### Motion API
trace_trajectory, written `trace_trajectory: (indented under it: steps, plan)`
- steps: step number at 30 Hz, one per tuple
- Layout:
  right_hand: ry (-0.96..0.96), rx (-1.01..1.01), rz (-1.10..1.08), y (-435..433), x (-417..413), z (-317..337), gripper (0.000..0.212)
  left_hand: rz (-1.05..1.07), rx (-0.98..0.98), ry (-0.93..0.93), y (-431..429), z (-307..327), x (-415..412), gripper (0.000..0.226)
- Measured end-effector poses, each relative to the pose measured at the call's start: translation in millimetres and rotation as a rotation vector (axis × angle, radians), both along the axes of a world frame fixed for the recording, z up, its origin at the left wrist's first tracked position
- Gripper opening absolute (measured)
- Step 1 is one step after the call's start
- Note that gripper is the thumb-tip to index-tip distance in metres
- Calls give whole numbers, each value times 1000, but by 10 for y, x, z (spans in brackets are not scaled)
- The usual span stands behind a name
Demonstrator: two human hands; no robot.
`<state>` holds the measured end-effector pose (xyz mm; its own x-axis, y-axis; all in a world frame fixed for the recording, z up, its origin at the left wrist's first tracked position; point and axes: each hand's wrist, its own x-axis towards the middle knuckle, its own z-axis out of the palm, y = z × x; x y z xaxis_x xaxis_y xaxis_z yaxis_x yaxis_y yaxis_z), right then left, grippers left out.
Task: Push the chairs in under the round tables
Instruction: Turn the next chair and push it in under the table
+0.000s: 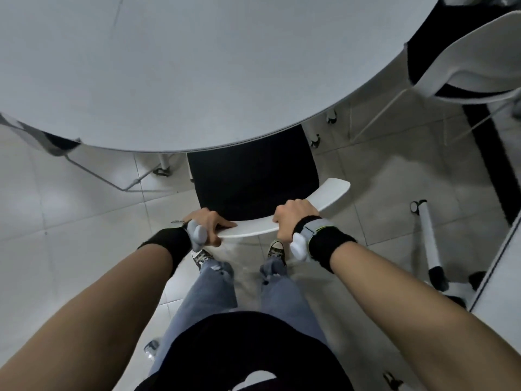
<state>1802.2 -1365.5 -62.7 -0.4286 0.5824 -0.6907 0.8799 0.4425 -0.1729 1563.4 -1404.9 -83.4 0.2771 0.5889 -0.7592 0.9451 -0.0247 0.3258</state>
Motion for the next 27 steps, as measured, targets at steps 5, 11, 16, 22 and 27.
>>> trace_trajectory:
  steps: [5, 11, 16, 22, 27]
  plan:
    - [11, 29, 65, 230, 12, -9, 51, 38, 10, 9, 104, -33, 35, 67]
    - [3, 7, 31, 271, -7, -20, 44, -54, 121, 34, 156, -12, -4, 57]
    - [-6, 16, 0, 291, -43, -52, 40, -90, 179, 51, 202, 45, -32, 42]
    - [-19, 14, -5, 323, -74, -60, 41, -74, 138, 26, 257, 71, -55, 41]
    - [-31, 10, -3, 361, -96, -37, 39, -76, 117, 17, 304, 44, -79, 41]
